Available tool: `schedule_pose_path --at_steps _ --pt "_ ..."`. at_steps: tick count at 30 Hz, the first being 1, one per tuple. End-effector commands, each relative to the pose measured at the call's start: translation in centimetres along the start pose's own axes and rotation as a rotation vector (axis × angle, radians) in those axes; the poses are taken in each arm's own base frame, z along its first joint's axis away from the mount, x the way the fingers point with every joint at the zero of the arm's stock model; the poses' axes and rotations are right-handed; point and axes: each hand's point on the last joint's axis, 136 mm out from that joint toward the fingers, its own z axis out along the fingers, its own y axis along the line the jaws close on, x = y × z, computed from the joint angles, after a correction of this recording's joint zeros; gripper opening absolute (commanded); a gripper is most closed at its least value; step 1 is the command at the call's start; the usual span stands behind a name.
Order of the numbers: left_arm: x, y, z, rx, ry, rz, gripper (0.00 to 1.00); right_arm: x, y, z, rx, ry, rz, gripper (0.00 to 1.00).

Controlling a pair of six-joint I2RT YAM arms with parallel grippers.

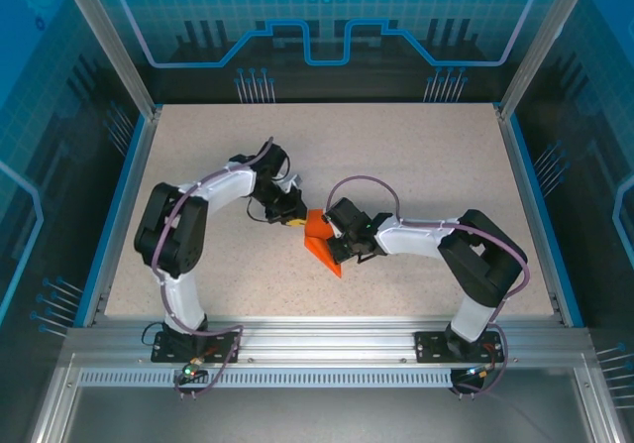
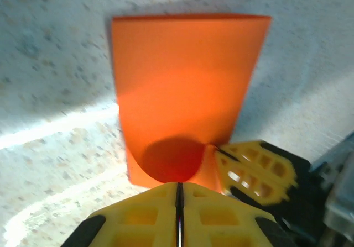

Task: Fold a paper plane with a square sheet of paper (fold left side to right side)
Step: Third fold the triangle at the center of the table.

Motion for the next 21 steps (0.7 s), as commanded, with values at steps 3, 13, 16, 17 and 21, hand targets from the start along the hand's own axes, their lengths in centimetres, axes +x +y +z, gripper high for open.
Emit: schedule_pose_path --at_steps 3,13,16,17,21 --pt "2.3 -2.0 0.9 0.117 0.031 0.021 0.11 5.1 -0.5 0.9 0.004 0.184 -0.011 0.0" --pt "3.8 -2.3 3.9 0.121 0.091 0.013 0.11 5.2 -0.4 0.9 0.001 0.19 -0.01 0.0" --pt "4.1 -2.3 4.7 0.11 0.108 0.014 0.11 5.2 -0.4 1.0 0.001 0.19 -0.01 0.0" --pt "4.1 -2.1 5.0 0.104 0.114 0.012 0.11 5.2 -0.4 1.0 0.002 0.191 -0.01 0.0" --pt "4.3 -1.7 5.9 0.09 0.126 0.006 0.11 5.2 -0.3 1.0 0.001 0.193 -0.01 0.0"
